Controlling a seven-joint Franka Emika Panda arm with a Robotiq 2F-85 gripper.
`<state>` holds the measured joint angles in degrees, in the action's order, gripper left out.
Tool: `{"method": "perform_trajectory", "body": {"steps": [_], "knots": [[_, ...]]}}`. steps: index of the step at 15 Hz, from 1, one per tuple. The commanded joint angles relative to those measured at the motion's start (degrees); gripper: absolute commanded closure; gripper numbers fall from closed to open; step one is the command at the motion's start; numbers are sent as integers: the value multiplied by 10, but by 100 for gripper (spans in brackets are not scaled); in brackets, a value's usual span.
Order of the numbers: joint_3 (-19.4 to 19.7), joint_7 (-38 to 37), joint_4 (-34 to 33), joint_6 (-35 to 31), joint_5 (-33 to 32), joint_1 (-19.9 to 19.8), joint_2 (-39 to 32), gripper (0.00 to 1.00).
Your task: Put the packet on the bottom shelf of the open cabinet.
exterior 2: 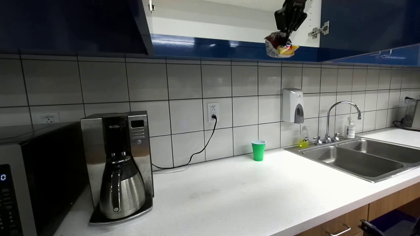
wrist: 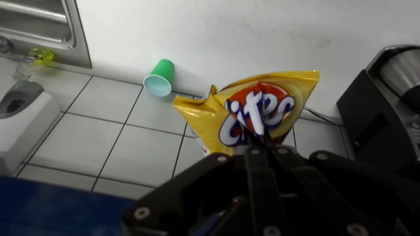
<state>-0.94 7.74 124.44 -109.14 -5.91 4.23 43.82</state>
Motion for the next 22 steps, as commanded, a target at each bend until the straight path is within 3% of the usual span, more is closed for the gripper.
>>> {"method": "perform_trajectory", "body": {"steps": [1,5,22], "knots": [[-9,-5,-70,-43,8,7,-53,100],[-10,-11,-137,-69,19,6,-101,100],[-14,-100,-420,-41,18,-19,-342,100]]}}
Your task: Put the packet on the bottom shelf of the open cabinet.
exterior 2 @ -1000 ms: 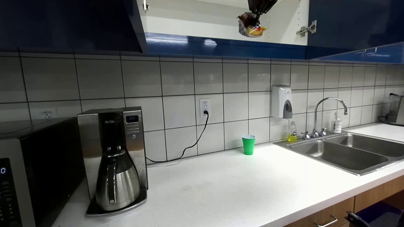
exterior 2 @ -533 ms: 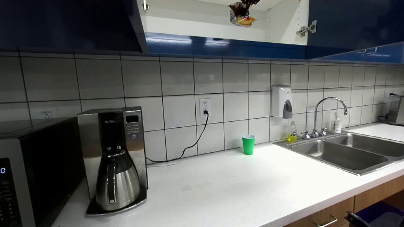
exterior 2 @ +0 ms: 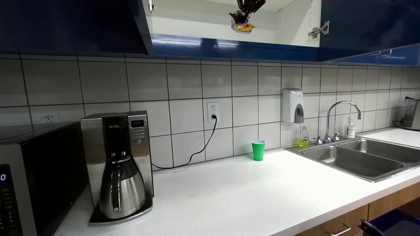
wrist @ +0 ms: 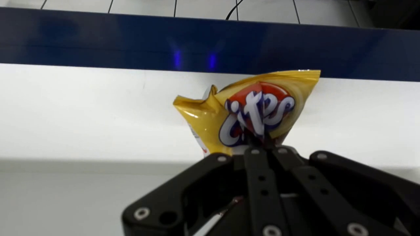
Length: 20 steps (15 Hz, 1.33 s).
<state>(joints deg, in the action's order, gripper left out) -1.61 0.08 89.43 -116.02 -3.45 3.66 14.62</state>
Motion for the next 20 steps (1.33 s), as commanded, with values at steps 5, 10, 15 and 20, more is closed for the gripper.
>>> {"method": "perform_trajectory", "body": {"steps": [5,10,15,20], "knots": [[-6,-48,-134,39,-13,-15,-112,100],[1,-66,-196,59,-19,-10,-166,100],[7,-73,-250,81,-18,-8,-212,100],[9,-84,-276,97,-14,-7,-229,59]]}}
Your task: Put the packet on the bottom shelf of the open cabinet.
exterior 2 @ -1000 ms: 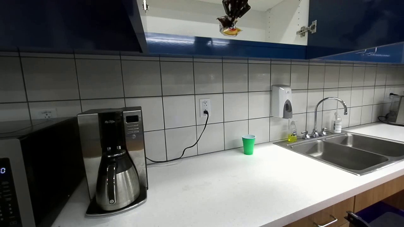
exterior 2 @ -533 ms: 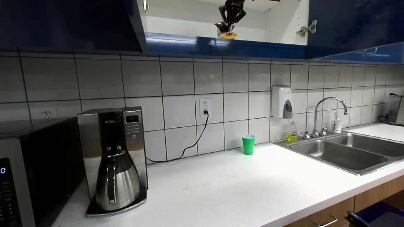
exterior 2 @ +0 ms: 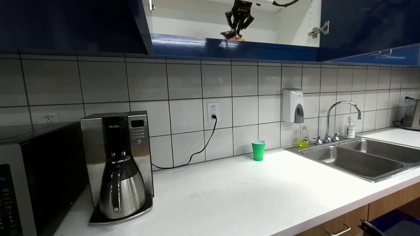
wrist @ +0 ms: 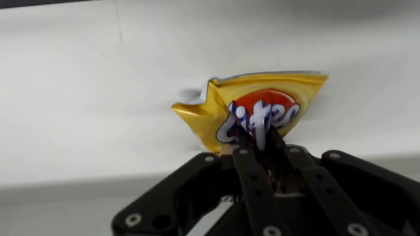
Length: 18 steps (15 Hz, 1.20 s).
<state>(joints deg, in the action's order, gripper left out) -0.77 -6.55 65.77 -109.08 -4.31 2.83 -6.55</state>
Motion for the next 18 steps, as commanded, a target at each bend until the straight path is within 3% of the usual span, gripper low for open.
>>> {"method": "perform_trajectory", "body": {"steps": [1,6,8,13,18], "knots": [[1,-17,-38,28,-5,2,-15,50],[1,-10,-16,27,2,0,7,11],[0,-8,-2,26,5,-1,19,0],[-1,-2,73,22,22,-1,79,0],[-2,1,227,5,35,6,193,0]]}}
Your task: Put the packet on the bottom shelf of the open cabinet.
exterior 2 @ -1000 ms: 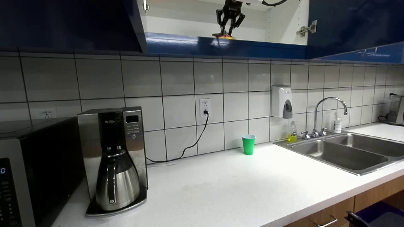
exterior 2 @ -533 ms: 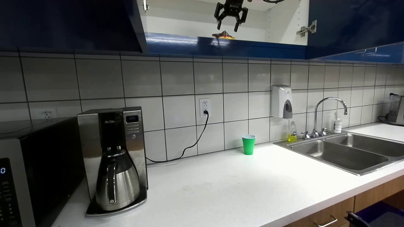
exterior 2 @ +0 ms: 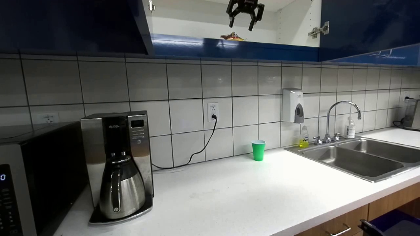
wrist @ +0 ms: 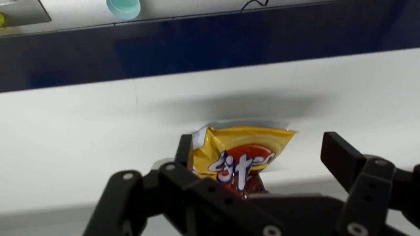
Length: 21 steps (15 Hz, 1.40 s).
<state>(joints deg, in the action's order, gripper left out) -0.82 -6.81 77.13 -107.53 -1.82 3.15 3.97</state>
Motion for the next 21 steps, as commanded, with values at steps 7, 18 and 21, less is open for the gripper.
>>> {"method": "perform_trajectory", "body": {"steps": [7,18,21], "knots": [[-10,18,269,39,16,5,233,0],[-10,63,379,194,13,8,289,0],[-10,74,421,185,12,9,288,0]]}}
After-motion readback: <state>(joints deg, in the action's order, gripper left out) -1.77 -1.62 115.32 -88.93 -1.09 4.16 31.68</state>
